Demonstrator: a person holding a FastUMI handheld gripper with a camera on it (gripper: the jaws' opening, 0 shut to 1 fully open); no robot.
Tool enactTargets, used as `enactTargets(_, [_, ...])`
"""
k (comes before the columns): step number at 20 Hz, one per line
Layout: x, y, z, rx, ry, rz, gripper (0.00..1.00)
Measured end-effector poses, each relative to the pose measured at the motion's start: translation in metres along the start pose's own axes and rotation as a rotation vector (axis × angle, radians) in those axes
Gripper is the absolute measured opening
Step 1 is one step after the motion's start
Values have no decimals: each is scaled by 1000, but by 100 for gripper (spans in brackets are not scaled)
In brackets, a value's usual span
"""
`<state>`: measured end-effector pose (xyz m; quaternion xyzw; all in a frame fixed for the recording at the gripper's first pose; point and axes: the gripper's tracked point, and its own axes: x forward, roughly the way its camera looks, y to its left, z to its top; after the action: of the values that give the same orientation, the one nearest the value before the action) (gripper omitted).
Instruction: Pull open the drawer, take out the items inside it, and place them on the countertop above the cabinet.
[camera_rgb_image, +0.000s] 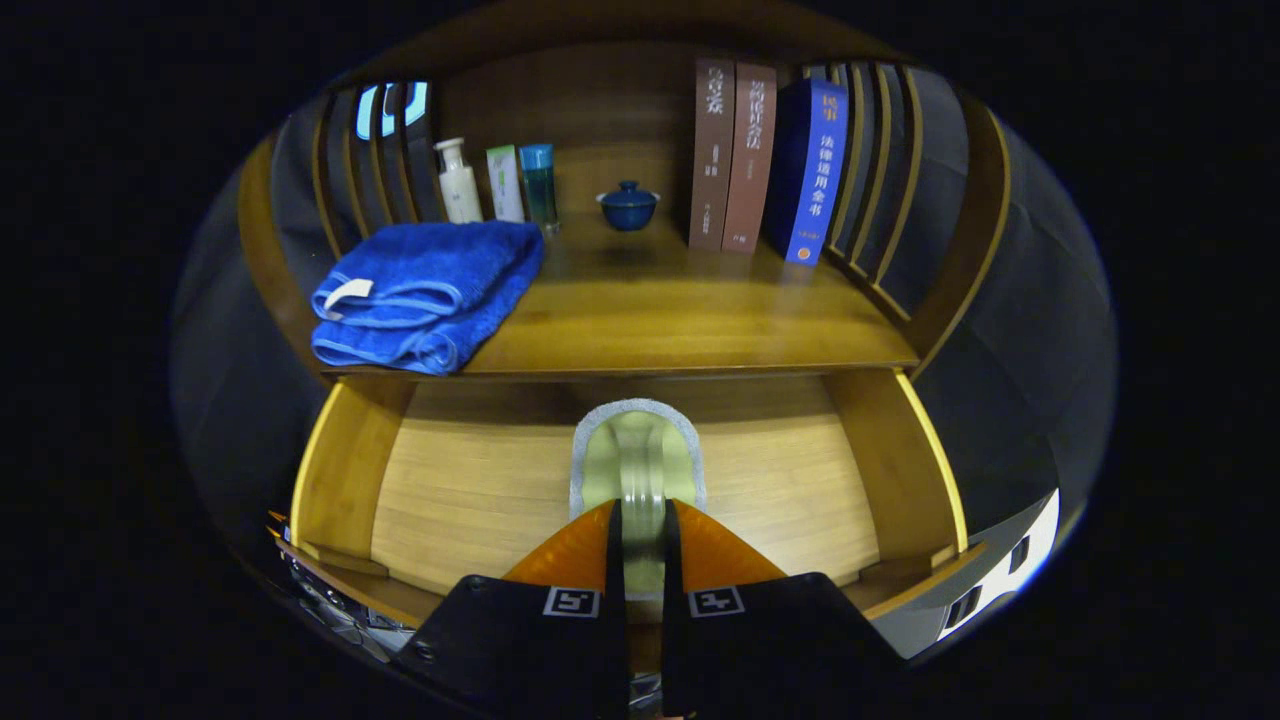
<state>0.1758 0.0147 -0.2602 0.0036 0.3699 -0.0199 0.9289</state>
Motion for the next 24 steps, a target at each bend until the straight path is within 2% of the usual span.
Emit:
enactTargets(3, [-21, 3, 31, -30, -56, -2, 17])
enactTargets(6, [-18, 10, 62, -23, -78, 4, 17])
enactTargets(10, [14, 12, 100, -46, -75, -15, 17])
enactTargets(15, [64, 17, 135, -39, -32, 0, 17])
enactTargets(21, [103, 18, 144, -44, 22, -10, 17])
enactTargets(24, [108, 21, 147, -42, 17, 3, 17])
